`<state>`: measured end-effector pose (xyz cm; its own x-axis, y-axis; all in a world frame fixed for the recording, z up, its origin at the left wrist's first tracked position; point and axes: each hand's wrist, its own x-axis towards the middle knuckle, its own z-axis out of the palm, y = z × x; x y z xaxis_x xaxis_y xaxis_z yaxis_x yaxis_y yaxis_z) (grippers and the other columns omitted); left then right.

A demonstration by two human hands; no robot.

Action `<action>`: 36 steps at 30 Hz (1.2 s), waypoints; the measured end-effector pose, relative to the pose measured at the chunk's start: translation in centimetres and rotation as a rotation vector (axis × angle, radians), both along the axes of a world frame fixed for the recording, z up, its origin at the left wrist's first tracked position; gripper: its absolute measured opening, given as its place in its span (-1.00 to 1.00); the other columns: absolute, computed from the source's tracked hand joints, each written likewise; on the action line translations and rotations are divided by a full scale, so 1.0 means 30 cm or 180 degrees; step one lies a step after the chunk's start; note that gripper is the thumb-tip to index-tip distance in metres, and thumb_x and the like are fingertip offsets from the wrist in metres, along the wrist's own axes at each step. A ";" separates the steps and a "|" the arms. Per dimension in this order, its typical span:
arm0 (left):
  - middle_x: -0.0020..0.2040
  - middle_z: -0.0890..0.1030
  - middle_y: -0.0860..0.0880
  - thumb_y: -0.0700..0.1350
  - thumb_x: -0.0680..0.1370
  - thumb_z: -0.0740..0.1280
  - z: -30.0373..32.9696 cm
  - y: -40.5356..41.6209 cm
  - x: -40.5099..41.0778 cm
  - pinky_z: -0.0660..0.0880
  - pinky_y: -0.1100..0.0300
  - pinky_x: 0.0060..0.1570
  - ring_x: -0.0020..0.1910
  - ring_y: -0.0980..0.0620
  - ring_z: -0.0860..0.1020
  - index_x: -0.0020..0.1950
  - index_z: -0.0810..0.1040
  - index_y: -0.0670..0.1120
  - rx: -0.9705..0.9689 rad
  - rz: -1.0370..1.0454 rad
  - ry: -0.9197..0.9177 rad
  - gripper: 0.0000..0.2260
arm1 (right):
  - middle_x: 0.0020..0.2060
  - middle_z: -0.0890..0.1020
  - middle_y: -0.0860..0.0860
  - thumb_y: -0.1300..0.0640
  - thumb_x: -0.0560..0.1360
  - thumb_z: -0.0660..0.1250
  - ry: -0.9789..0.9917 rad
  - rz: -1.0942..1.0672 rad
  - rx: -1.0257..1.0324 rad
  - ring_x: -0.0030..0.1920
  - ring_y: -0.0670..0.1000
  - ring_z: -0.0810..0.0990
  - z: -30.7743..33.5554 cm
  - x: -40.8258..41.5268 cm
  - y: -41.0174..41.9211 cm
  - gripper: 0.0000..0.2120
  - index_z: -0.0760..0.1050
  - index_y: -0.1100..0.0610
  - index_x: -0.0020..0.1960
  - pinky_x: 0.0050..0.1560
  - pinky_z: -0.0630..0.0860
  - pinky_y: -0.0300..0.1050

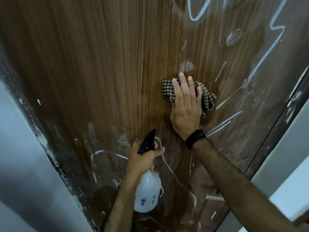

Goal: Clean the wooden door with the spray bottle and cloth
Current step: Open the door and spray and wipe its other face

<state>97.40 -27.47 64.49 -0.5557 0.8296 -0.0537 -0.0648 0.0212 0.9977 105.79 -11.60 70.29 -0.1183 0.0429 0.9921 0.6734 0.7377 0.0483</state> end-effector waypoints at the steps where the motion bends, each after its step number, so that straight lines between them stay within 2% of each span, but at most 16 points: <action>1: -0.42 0.49 0.03 -0.24 0.47 0.53 0.004 0.000 -0.005 0.37 0.21 -0.54 -0.59 0.12 0.40 -0.09 0.55 -0.16 -0.0001 0.0000 -0.0020 -0.83 | 0.52 0.35 0.10 0.30 0.60 0.28 -0.0162 -0.0037 0.0077 0.55 0.11 0.24 -0.006 -0.006 -0.001 -0.46 0.25 0.14 0.54 0.57 0.08 0.13; 5: -0.34 0.52 -0.03 -0.21 0.45 0.55 -0.001 0.003 -0.030 0.38 0.19 -0.51 -0.60 0.10 0.40 0.03 0.54 -0.20 -0.0108 0.0025 -0.0065 -0.75 | 0.58 0.21 0.09 0.24 0.62 0.25 -0.1030 0.0005 0.0169 0.60 0.08 0.09 -0.138 -0.012 -0.020 -0.41 0.13 0.13 0.60 0.59 -0.01 0.10; 8: -0.38 0.51 -0.04 -0.21 0.45 0.55 -0.013 -0.007 -0.039 0.37 0.20 -0.52 -0.60 0.08 0.40 0.06 0.53 -0.21 -0.0107 -0.0027 -0.0078 -0.71 | 0.59 0.14 0.07 0.20 0.66 0.11 -0.1504 -0.0028 0.0183 0.62 0.04 0.01 -0.264 0.017 -0.021 -0.42 0.01 0.10 0.63 0.59 -0.04 0.07; 9: -0.40 0.50 -0.03 -0.20 0.45 0.55 -0.012 -0.015 -0.043 0.37 0.20 -0.52 -0.60 0.08 0.41 0.07 0.53 -0.21 -0.0114 -0.0062 -0.0063 -0.71 | 0.59 0.14 0.06 0.21 0.66 0.08 -0.1491 -0.0041 0.0134 0.62 0.03 -0.01 -0.286 0.033 -0.015 -0.43 0.01 0.09 0.63 0.59 -0.04 0.06; 11: -0.46 0.46 -0.02 -0.22 0.48 0.53 -0.010 -0.031 -0.057 0.37 0.19 -0.52 -0.60 0.07 0.39 -0.04 0.53 -0.18 -0.0069 -0.0147 0.0018 -0.80 | 0.57 0.17 0.06 0.25 0.62 0.16 -0.1172 -0.0057 -0.0019 0.62 0.02 -0.02 -0.280 0.053 -0.005 -0.40 0.07 0.08 0.61 0.58 -0.04 0.06; 15: -0.43 0.46 -0.05 -0.23 0.50 0.51 -0.011 -0.063 -0.087 0.37 0.18 -0.53 -0.60 0.04 0.36 -0.19 0.53 -0.10 -0.0035 -0.0181 0.0042 -0.82 | 0.53 0.28 0.12 0.37 0.53 0.36 -0.0064 0.0052 -0.0249 0.59 0.08 0.13 -0.125 0.010 -0.015 -0.35 0.21 0.13 0.54 0.57 0.05 0.16; 17: -0.43 0.46 -0.04 -0.22 0.49 0.52 -0.006 -0.074 -0.094 0.36 0.18 -0.52 -0.59 0.05 0.37 -0.21 0.53 -0.08 -0.0049 -0.0201 0.0013 -0.82 | 0.53 0.30 0.12 0.36 0.54 0.36 0.0046 0.0095 -0.0166 0.57 0.12 0.18 -0.050 -0.027 -0.023 -0.37 0.22 0.14 0.53 0.57 0.05 0.18; 19: -0.43 0.48 -0.02 -0.22 0.49 0.52 -0.002 -0.079 -0.099 0.36 0.17 -0.50 -0.58 0.04 0.37 -0.21 0.53 -0.08 -0.0050 -0.0231 -0.0005 -0.81 | 0.54 0.29 0.12 0.32 0.56 0.35 -0.0216 0.0076 -0.0033 0.57 0.13 0.19 -0.025 -0.062 -0.031 -0.39 0.21 0.14 0.54 0.58 0.02 0.16; 23: -0.41 0.49 -0.04 -0.25 0.48 0.52 0.006 -0.087 -0.097 0.36 0.19 -0.51 -0.58 0.03 0.36 -0.21 0.52 -0.10 0.0026 -0.0273 -0.0070 -0.81 | 0.54 0.31 0.11 0.32 0.52 0.37 -0.1245 0.0089 0.0410 0.56 0.12 0.21 -0.098 -0.081 -0.029 -0.33 0.20 0.13 0.55 0.58 0.01 0.12; 25: -0.42 0.47 -0.04 -0.25 0.48 0.52 0.005 -0.091 -0.091 0.35 0.20 -0.53 -0.58 0.03 0.35 -0.21 0.52 -0.10 0.0038 -0.0316 -0.0082 -0.80 | 0.54 0.28 0.08 0.33 0.52 0.39 -0.1378 0.0057 0.0511 0.55 0.10 0.23 -0.136 -0.078 -0.020 -0.34 0.22 0.13 0.54 0.58 0.04 0.09; 27: -0.43 0.46 -0.04 -0.27 0.48 0.51 0.008 -0.098 -0.079 0.34 0.20 -0.53 -0.58 0.02 0.35 -0.20 0.51 -0.13 0.0052 -0.0396 -0.0118 -0.81 | 0.52 0.28 0.08 0.37 0.54 0.36 -0.1245 0.0214 0.0409 0.54 0.11 0.25 -0.149 -0.079 -0.022 -0.40 0.26 0.12 0.51 0.58 0.04 0.08; 30: -0.45 0.45 -0.05 -0.27 0.49 0.50 0.000 -0.104 -0.056 0.34 0.22 -0.55 -0.60 0.04 0.34 -0.18 0.51 -0.16 0.0082 -0.0508 -0.0129 -0.82 | 0.49 0.29 0.11 0.48 0.51 0.35 -0.0751 0.0759 -0.0139 0.55 0.13 0.20 -0.119 -0.074 -0.052 -0.40 0.28 0.12 0.45 0.59 0.01 0.12; 33: -0.41 0.46 -0.11 -0.27 0.49 0.51 -0.009 -0.109 -0.026 0.34 0.22 -0.56 -0.61 0.05 0.34 -0.17 0.53 -0.18 0.0092 -0.0608 -0.0167 -0.83 | 0.47 0.33 0.27 0.56 0.51 0.21 0.0161 0.1329 -0.0626 0.55 0.26 0.21 -0.069 -0.044 -0.100 -0.46 0.32 0.19 0.40 0.56 0.09 0.28; 36: -0.46 0.45 -0.03 -0.27 0.50 0.50 -0.013 -0.106 0.013 0.35 0.19 -0.52 -0.61 0.08 0.35 -0.19 0.53 -0.16 0.0078 -0.0749 -0.0196 -0.83 | 0.45 0.33 0.36 0.49 0.58 0.14 0.1137 0.1289 -0.0704 0.52 0.27 0.28 -0.029 0.030 -0.137 -0.61 0.34 0.31 0.39 0.54 0.20 0.19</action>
<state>97.81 -30.64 64.11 -0.3435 0.9373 -0.0596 -0.1216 0.0186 0.9924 106.70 -15.72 69.42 0.1718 0.2746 0.9461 0.2819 0.9065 -0.3143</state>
